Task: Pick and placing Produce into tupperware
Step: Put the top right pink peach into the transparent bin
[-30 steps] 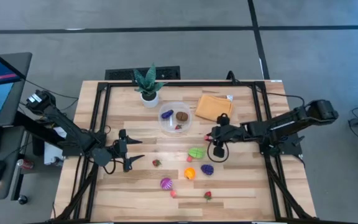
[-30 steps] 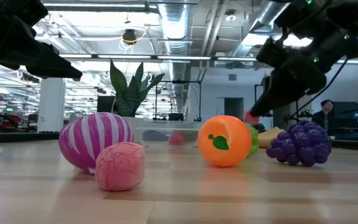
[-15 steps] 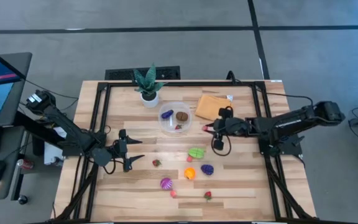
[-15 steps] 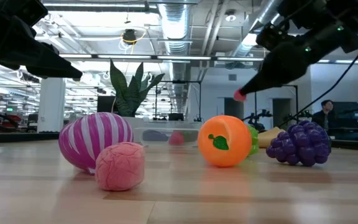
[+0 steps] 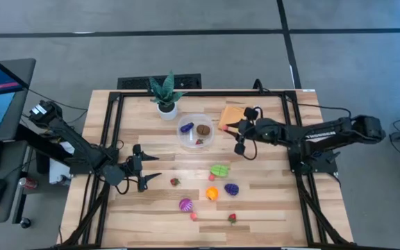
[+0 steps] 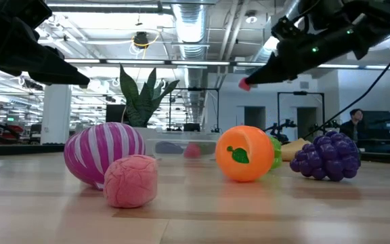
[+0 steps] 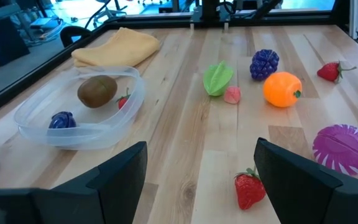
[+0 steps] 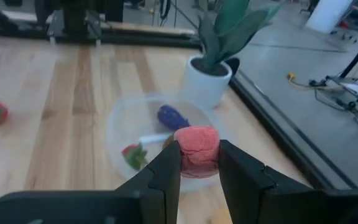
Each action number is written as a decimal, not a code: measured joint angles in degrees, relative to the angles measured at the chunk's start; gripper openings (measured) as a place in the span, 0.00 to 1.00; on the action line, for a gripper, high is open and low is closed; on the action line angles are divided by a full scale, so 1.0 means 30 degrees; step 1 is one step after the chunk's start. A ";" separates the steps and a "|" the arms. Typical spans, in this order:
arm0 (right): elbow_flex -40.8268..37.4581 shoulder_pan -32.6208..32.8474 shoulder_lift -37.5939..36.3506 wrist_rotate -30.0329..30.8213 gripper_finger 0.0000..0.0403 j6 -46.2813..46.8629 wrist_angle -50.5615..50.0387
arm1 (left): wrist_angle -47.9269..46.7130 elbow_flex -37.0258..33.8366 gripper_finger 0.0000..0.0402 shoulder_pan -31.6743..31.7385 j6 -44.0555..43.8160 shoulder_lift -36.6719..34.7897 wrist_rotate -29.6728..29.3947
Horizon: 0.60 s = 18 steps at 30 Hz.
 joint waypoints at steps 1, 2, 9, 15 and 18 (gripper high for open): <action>0.0159 -0.0118 0.0070 -0.0081 0.30 -0.0052 0.0037 | 0.0000 -0.0002 0.71 0.0006 0.0055 0.0000 -0.0005; 0.0332 -0.0211 0.0157 -0.0115 0.30 -0.0099 0.0050 | 0.0000 -0.0006 0.71 0.0005 0.0080 0.0000 -0.0007; 0.1691 -0.0814 0.1778 -0.1812 0.30 -0.0566 0.0728 | 0.0000 -0.0006 0.71 0.0003 0.0126 -0.0002 -0.0017; 0.3795 -0.1428 0.4688 -0.3051 0.30 -0.0742 0.0717 | 0.0000 -0.0006 0.71 0.0007 0.0158 0.0000 -0.0015; 0.5006 -0.1765 0.6319 -0.3936 0.30 -0.0757 0.0684 | 0.0007 -0.0006 0.71 0.0007 0.0158 -0.0002 -0.0015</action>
